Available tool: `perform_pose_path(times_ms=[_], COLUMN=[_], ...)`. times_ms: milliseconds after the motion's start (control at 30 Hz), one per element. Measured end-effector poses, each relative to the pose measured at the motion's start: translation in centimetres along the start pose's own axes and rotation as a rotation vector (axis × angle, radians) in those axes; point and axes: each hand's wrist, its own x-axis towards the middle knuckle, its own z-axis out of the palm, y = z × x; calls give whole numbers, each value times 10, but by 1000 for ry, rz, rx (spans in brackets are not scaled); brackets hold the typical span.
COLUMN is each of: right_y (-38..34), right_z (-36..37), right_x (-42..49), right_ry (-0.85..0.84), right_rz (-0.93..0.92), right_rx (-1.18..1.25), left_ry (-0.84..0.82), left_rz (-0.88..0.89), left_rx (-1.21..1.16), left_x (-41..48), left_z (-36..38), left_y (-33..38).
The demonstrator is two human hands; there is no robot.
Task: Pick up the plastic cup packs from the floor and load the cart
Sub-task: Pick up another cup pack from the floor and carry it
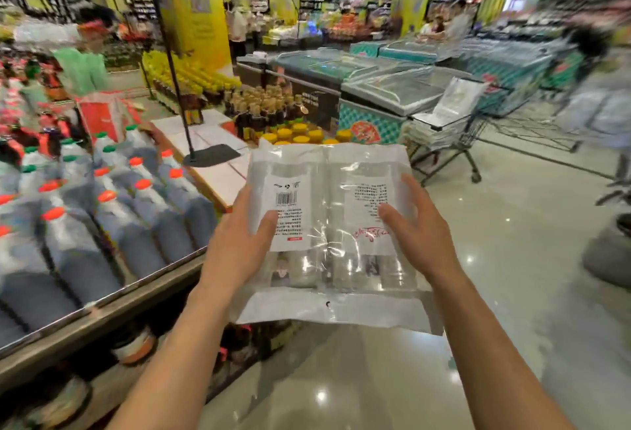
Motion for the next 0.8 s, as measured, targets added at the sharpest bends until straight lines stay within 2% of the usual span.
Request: perform_pose_path(times_ms=[200, 367, 567, 800], right_y=[64, 117, 177, 260], right_z=[-48, -78, -121, -172], right_x=[61, 134, 239, 339], right_ry=[156, 266, 392, 463], right_rz=[95, 209, 306, 403], right_rx=[-14, -67, -170, -185], left_ry=[-105, -203, -312, -514], left_rz=[163, 196, 367, 319], left_rx=[-14, -55, -187, -138], left_x=[81, 166, 279, 374], left_z=[105, 209, 334, 468], left_y=[40, 65, 109, 156])
